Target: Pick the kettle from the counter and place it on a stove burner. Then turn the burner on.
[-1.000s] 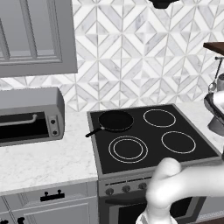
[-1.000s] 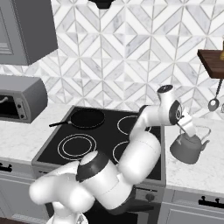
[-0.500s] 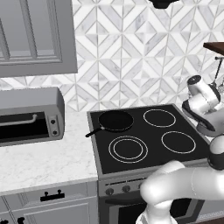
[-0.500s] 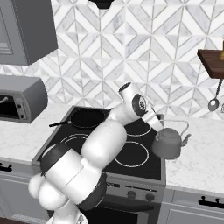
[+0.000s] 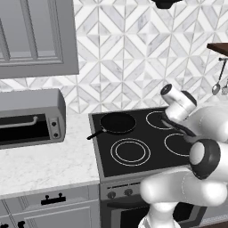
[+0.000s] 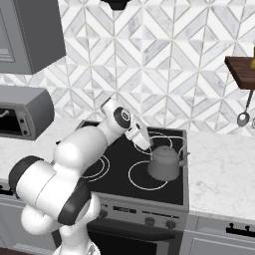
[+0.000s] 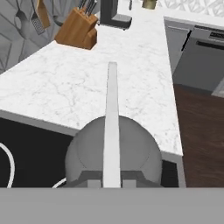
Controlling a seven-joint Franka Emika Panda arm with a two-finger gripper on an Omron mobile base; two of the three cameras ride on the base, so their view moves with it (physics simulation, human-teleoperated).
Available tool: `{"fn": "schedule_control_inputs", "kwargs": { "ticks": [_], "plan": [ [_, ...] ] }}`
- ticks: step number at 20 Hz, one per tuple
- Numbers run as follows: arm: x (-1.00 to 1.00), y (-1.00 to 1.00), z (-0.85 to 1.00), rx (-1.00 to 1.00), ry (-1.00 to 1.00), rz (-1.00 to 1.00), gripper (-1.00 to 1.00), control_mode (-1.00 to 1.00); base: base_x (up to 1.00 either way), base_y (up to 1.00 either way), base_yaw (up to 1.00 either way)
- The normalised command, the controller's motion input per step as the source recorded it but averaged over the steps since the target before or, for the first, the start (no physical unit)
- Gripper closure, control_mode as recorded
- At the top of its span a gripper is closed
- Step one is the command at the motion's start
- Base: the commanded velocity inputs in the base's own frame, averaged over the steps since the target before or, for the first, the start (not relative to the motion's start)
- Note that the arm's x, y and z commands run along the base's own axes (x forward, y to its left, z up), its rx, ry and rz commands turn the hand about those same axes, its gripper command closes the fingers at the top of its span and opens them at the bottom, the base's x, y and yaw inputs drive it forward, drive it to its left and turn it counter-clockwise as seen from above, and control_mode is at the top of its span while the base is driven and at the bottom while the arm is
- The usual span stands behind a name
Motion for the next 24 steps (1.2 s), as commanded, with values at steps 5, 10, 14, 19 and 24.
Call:
{"fn": "schedule_control_inputs", "kwargs": {
  "ticks": [5, 10, 14, 19, 24],
  "plan": [
    [0.0, 0.06, 0.0, 0.01, -0.02, 0.0, 1.0, -1.0, 0.0, 0.0, 0.0],
    [0.0, 0.42, 0.0, 0.0, -0.05, -0.02, 1.0, -1.0, 0.0, 0.0, 0.0],
    [0.0, 0.63, 0.0, 0.0, -0.02, -0.05, 1.0, -1.0, 0.0, 0.0, 0.0],
    [0.0, 0.02, -0.17, -0.03, 0.0, 0.0, 1.0, -1.0, 0.0, 0.0, 0.0],
    [0.06, 0.0, -0.35, -0.06, -0.05, 0.0, 1.0, -1.0, 0.0, 0.0, 0.0]
  ]
}}
